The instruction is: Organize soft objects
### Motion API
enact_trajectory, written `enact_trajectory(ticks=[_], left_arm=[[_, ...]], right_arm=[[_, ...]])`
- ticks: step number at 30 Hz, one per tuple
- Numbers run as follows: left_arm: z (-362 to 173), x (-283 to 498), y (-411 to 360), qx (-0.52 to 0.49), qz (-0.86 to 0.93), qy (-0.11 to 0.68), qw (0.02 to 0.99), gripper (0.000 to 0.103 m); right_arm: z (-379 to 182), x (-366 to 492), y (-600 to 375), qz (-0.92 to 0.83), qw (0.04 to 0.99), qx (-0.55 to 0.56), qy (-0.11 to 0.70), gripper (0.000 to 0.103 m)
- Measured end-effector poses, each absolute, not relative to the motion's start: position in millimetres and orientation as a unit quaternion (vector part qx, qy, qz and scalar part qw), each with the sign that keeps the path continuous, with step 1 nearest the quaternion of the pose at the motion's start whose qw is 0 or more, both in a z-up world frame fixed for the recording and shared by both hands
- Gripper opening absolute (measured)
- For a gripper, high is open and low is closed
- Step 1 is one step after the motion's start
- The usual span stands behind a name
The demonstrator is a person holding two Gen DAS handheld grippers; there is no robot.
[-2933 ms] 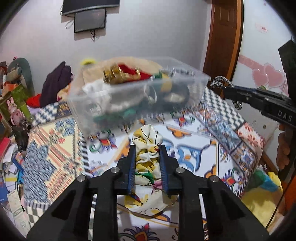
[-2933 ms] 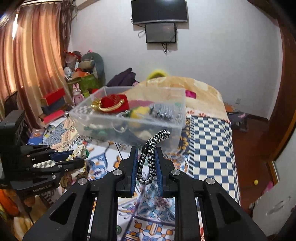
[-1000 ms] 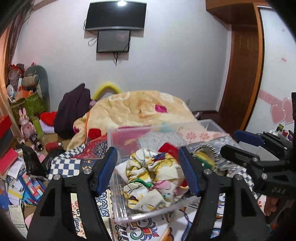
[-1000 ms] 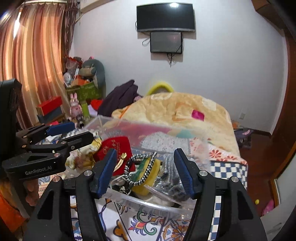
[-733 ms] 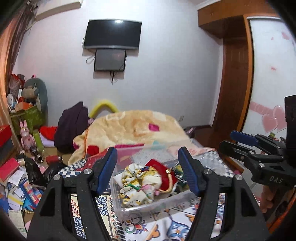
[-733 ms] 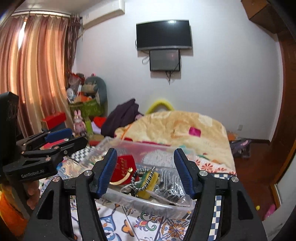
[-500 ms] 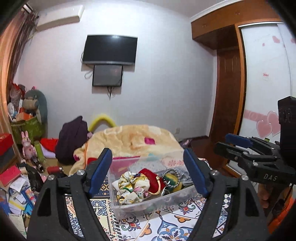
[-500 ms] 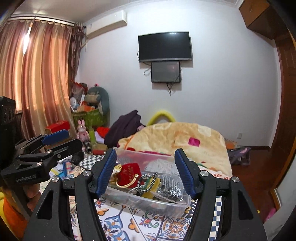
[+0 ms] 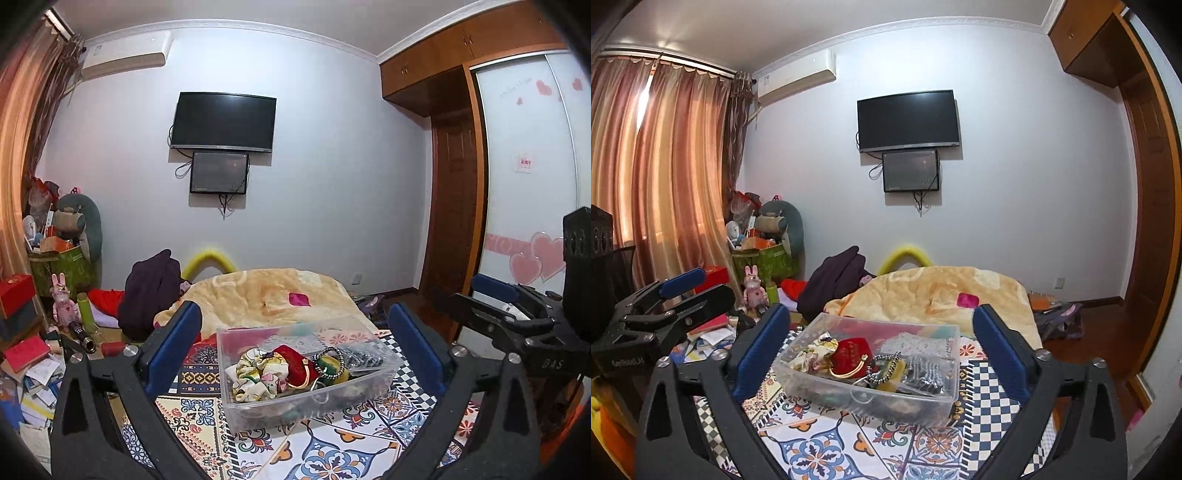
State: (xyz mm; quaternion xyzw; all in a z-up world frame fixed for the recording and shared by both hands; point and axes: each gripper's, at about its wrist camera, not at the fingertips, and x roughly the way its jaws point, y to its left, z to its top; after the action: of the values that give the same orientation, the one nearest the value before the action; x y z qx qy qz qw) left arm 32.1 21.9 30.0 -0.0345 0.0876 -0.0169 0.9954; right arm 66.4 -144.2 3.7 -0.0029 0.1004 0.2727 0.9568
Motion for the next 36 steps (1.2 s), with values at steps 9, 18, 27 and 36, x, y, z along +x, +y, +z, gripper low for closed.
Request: enact_trajectory(ticks=[9,18,27,36], left_arm=[[29.4,30.7,20.0,-0.032,-0.015,0.087,0.996,0.103],[28.0,30.2,18.3,-0.031,-0.013,0.086,0.996,0.103],[28.5,29.2,17.1,-0.031,-0.011,0.089,0.995,0.103],[28.2,29.7,17.3,-0.032,-0.013,0.091,0.995,0.103]], right_arm=[[3.1,60.5,-145.0,0.274,0.957,-0.003,0.094,0.101],[2.5,56.9,-143.9,0.276,0.957,-0.003,0.092,0.101],[4.4,55.4,-145.1,0.278,0.956,-0.001,0.09,0.103],[6.2,53.8,-144.3,0.28,0.956,0.0,0.09,0.103]])
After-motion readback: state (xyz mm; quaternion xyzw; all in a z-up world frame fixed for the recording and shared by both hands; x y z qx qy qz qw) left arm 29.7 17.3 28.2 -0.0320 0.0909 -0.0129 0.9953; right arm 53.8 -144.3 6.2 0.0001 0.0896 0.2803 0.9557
